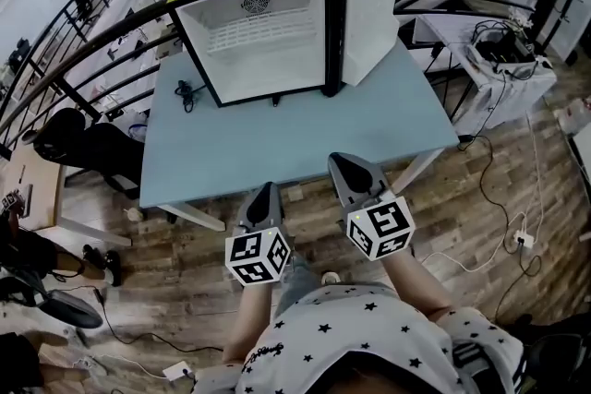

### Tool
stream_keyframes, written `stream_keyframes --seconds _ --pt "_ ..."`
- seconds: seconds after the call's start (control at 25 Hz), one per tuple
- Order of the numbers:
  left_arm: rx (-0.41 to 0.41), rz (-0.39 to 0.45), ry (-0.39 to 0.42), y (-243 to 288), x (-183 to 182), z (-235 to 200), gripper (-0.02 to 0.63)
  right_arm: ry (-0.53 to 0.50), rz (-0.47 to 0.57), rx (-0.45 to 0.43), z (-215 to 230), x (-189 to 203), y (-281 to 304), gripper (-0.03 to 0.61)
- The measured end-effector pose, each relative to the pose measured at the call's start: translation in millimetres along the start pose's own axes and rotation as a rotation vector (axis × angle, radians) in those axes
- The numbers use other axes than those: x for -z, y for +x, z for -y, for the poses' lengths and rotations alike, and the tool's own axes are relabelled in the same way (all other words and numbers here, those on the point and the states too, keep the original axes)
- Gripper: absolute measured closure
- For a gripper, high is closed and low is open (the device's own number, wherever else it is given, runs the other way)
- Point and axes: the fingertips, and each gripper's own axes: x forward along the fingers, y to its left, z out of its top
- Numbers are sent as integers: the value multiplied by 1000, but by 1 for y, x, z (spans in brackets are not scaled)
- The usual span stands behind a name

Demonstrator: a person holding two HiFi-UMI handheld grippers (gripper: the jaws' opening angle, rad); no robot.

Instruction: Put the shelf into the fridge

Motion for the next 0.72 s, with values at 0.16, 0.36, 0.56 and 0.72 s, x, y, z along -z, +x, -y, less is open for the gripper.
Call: stream_keyframes --seconds 0.16,0.36,0.56,0.72 --pt "5 -3 3 -1 2 2 607 6 2 -6 -2 1 -1 560" --pt "0 -2 -2 -1 0 -2 607 17 -1 -11 -2 5 1 560" --pt "-1 -11 -6 -1 4 -3 607 20 0 -19 -3 6 4 560" --pt "5 -15 -4 1 6 -2 607 24 4 -17 0 7 4 560"
